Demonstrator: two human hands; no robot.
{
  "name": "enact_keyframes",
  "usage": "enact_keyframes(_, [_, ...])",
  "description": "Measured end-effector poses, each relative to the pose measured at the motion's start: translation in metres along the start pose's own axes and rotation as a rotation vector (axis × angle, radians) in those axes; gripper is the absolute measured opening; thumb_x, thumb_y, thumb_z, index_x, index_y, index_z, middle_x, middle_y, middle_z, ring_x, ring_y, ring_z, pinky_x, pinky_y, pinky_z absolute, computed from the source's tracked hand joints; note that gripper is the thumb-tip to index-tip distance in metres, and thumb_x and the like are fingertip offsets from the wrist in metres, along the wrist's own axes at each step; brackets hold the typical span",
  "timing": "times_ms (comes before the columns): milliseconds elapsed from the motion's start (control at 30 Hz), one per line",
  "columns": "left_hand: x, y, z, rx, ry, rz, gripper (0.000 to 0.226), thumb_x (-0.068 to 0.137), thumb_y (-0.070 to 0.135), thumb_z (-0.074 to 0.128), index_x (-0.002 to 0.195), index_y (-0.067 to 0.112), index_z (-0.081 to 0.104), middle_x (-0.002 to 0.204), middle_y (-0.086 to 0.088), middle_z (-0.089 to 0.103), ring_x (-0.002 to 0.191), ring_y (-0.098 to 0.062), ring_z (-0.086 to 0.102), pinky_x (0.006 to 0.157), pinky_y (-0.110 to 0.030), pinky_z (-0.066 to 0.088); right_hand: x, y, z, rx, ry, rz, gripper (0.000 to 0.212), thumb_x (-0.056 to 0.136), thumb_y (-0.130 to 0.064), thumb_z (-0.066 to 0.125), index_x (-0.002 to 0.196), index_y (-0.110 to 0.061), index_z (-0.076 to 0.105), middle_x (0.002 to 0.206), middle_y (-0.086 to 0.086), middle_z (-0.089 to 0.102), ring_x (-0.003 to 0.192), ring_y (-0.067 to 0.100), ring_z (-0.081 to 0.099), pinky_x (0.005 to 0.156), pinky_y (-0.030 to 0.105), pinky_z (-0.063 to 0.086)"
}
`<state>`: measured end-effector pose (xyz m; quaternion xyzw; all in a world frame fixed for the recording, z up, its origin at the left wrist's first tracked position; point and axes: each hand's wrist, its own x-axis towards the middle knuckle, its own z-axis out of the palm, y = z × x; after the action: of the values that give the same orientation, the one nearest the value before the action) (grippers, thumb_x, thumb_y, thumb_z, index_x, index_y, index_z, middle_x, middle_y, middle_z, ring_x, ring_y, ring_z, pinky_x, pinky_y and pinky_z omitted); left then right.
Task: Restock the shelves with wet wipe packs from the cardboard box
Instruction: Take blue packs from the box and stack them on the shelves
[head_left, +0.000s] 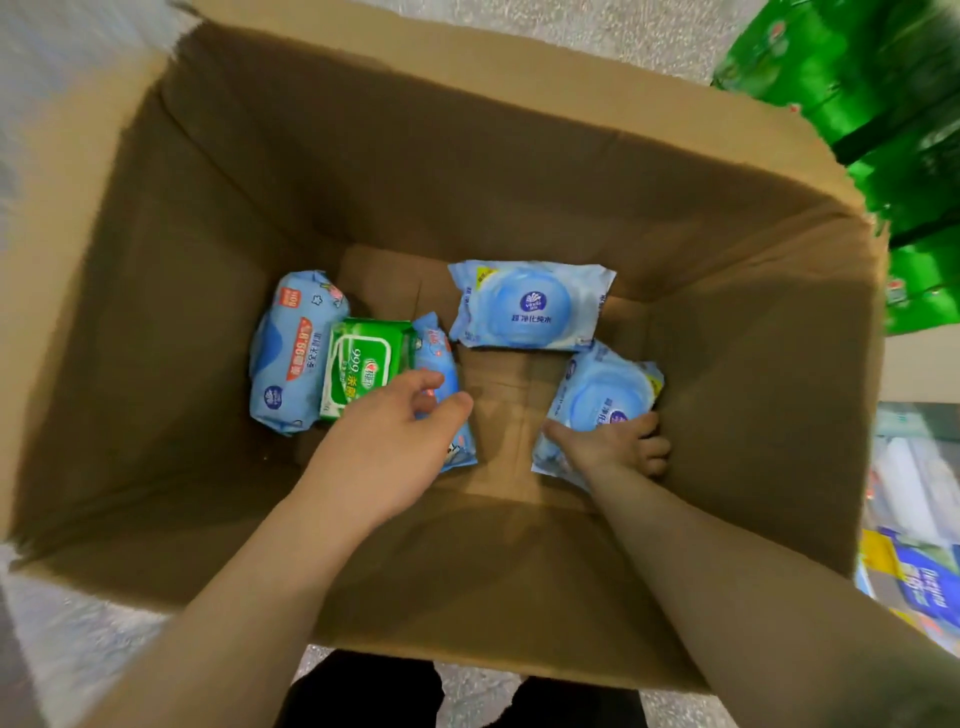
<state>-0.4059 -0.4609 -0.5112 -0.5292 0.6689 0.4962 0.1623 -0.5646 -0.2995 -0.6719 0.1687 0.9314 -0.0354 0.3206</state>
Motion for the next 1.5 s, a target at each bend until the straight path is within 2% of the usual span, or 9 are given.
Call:
enact_keyframes(167, [-0.009, 0.004, -0.003, -0.034, -0.019, -0.016, 0.049, 0.087, 0.059, 0.053, 0.13, 0.037, 0.056, 0.12, 0.017, 0.065, 0.105, -0.009, 0.064, 0.1, -0.038, 0.049, -0.008, -0.002, 0.001, 0.177, -0.105, 0.028, 0.138, 0.054, -0.051, 0.094, 0.154, -0.024, 0.004, 0.147, 0.021, 0.036, 0.128, 0.043, 0.049, 0.105, 0.053, 0.046])
enact_keyframes(300, [-0.026, 0.02, 0.002, -0.113, -0.029, -0.056, 0.037, 0.089, 0.053, 0.056, 0.119, 0.033, 0.063, 0.107, 0.014, 0.067, 0.098, -0.009, 0.062, 0.089, -0.031, 0.048, -0.041, 0.001, -0.035, 0.535, -0.313, 0.138, 0.121, 0.037, -0.051, 0.089, 0.137, -0.011, 0.035, 0.125, 0.015, 0.061, 0.103, 0.037, 0.068, 0.086, 0.05, 0.06])
enact_keyframes(433, [-0.05, 0.05, 0.01, -0.337, -0.053, -0.109, 0.026, 0.086, 0.049, 0.06, 0.098, 0.026, 0.067, 0.095, 0.011, 0.065, 0.098, -0.016, 0.06, 0.089, -0.032, 0.047, -0.105, 0.01, -0.095, 0.718, -0.655, 0.118, 0.066, 0.064, -0.03, 0.082, 0.123, -0.009, 0.063, 0.098, 0.019, 0.077, 0.08, 0.037, 0.076, 0.06, 0.044, 0.061])
enact_keyframes(533, [-0.069, 0.075, 0.011, -0.533, -0.145, -0.123, 0.034, 0.078, 0.054, 0.063, 0.098, 0.027, 0.066, 0.103, 0.006, 0.07, 0.099, -0.017, 0.064, 0.094, -0.039, 0.052, -0.145, 0.021, -0.147, 0.64, -0.517, -0.101, 0.075, 0.062, -0.029, 0.088, 0.123, -0.009, 0.05, 0.103, 0.014, 0.073, 0.083, 0.031, 0.076, 0.064, 0.041, 0.063])
enact_keyframes(700, [-0.124, 0.135, 0.016, -0.811, -0.318, -0.103, 0.065, 0.066, 0.054, 0.079, 0.124, 0.033, 0.056, 0.105, 0.004, 0.075, 0.081, -0.018, 0.074, 0.05, -0.026, 0.053, -0.201, 0.054, -0.248, 0.294, -0.107, -0.735, 0.1, 0.048, -0.059, 0.078, 0.136, -0.038, 0.038, 0.119, -0.006, 0.064, 0.102, 0.016, 0.066, 0.087, 0.04, 0.058])
enact_keyframes(833, [-0.171, 0.182, 0.03, -0.972, -0.327, 0.124, 0.064, 0.063, 0.027, 0.09, 0.121, 0.017, 0.064, 0.1, -0.008, 0.077, 0.085, -0.026, 0.075, 0.066, -0.045, 0.062, -0.224, 0.076, -0.32, 0.086, 0.245, -0.979, 0.109, 0.061, -0.069, 0.069, 0.156, -0.036, 0.024, 0.147, -0.008, 0.047, 0.133, 0.02, 0.049, 0.107, 0.045, 0.046])
enact_keyframes(1033, [-0.214, 0.251, 0.044, -1.129, -0.354, 0.309, 0.096, 0.049, 0.032, 0.095, 0.133, 0.016, 0.052, 0.113, -0.014, 0.072, 0.094, -0.035, 0.073, 0.08, -0.061, 0.056, -0.188, 0.141, -0.407, 0.956, -0.086, -0.667, 0.057, 0.091, -0.051, 0.068, 0.142, -0.031, 0.052, 0.133, -0.007, 0.061, 0.113, 0.009, 0.06, 0.09, 0.036, 0.051])
enact_keyframes(1200, [-0.258, 0.307, 0.093, -1.12, -0.467, 0.503, 0.077, 0.067, 0.027, 0.087, 0.135, 0.019, 0.052, 0.118, -0.011, 0.071, 0.104, -0.032, 0.071, 0.088, -0.059, 0.055, -0.169, 0.184, -0.42, 1.571, -0.635, -0.705, 0.09, 0.071, -0.062, 0.085, 0.147, -0.026, 0.05, 0.148, 0.01, 0.057, 0.133, 0.039, 0.056, 0.11, 0.071, 0.037])
enact_keyframes(1500, [-0.325, 0.387, 0.187, -0.796, -0.686, 0.734, 0.064, 0.074, 0.024, 0.082, 0.131, 0.013, 0.054, 0.121, -0.009, 0.07, 0.101, -0.019, 0.072, 0.075, -0.028, 0.059, -0.145, 0.264, -0.508, 1.833, -0.114, -0.841, 0.064, 0.072, -0.025, 0.089, 0.131, -0.016, 0.064, 0.127, 0.013, 0.071, 0.118, 0.033, 0.068, 0.098, 0.05, 0.056])
